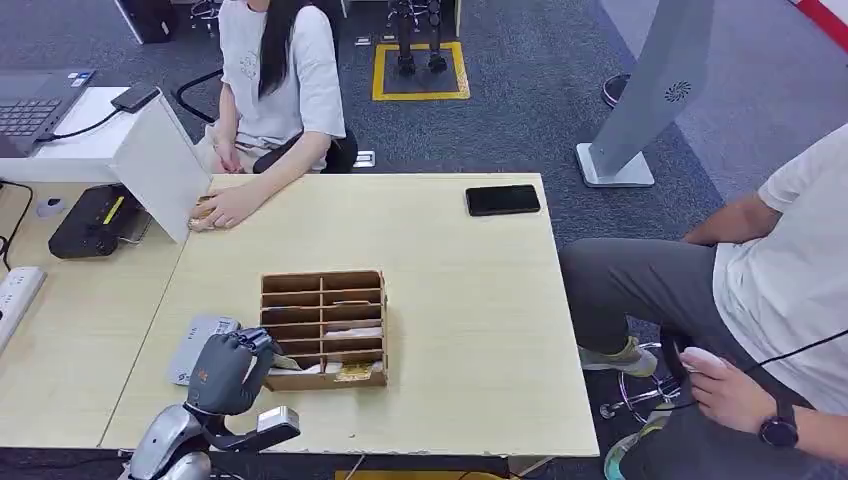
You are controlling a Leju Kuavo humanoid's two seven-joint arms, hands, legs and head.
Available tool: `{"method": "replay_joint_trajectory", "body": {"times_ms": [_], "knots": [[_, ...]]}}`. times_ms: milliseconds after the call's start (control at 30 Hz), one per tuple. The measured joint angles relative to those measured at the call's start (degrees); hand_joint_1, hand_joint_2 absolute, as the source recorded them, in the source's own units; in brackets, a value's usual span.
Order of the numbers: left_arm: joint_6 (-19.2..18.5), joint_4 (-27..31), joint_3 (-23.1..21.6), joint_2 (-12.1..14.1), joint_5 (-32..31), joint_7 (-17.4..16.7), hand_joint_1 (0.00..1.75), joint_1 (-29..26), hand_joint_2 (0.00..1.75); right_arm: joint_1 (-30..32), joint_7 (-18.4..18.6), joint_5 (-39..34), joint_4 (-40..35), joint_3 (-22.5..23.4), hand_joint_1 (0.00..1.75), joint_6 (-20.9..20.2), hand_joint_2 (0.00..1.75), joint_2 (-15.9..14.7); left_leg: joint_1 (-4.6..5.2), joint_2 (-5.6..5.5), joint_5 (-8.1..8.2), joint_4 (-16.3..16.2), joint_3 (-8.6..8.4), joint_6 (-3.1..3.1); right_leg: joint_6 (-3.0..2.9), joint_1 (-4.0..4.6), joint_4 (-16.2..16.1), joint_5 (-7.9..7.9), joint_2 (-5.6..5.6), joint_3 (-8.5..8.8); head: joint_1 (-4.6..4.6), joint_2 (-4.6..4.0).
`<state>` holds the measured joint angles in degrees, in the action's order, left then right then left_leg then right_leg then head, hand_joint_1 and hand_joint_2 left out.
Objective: Pass the card to the sensor for recognition and then transmit it.
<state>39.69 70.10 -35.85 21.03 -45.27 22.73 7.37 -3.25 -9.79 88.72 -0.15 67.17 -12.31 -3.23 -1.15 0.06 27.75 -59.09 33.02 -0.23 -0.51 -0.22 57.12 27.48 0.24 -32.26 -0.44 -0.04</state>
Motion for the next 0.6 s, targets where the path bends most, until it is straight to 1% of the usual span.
{"method": "replay_joint_trajectory", "body": {"times_ms": [33,67,533,600], "knots": [[0.00,0.00,0.00,0.00,0.00,0.00,0.12,0.00,1.75,0.01,0.00,0.00,0.00,0.00,0.00,0.00,0.00,0.00,0.00,0.00,0.00,0.00,0.00,0.00,0.00,0.00,0.00,0.00,0.00,0.00,0.00,0.00],[0.00,0.00,0.00,0.00,0.00,0.00,0.00,0.00,1.75,0.01,-0.02,0.00,0.00,0.00,0.00,0.00,0.00,0.00,0.00,0.00,0.00,0.00,0.00,0.00,0.00,0.00,0.00,0.00,0.00,0.00,0.00,0.00],[0.50,0.00,-0.02,-0.02,0.07,0.00,0.00,0.02,1.75,0.07,-0.28,0.00,0.00,-0.02,0.00,0.11,0.00,0.00,0.00,-0.01,0.00,0.00,-0.01,0.00,0.00,0.00,0.00,0.00,-0.01,0.02,0.00,0.00],[0.61,0.02,-0.02,-0.04,-0.02,0.70,0.00,0.01,1.75,0.09,-0.42,0.00,0.00,-0.04,0.00,0.11,0.00,0.00,0.00,-0.01,0.00,0.00,-0.02,0.00,0.00,0.00,0.00,0.00,-0.01,0.03,0.00,0.00]]}}
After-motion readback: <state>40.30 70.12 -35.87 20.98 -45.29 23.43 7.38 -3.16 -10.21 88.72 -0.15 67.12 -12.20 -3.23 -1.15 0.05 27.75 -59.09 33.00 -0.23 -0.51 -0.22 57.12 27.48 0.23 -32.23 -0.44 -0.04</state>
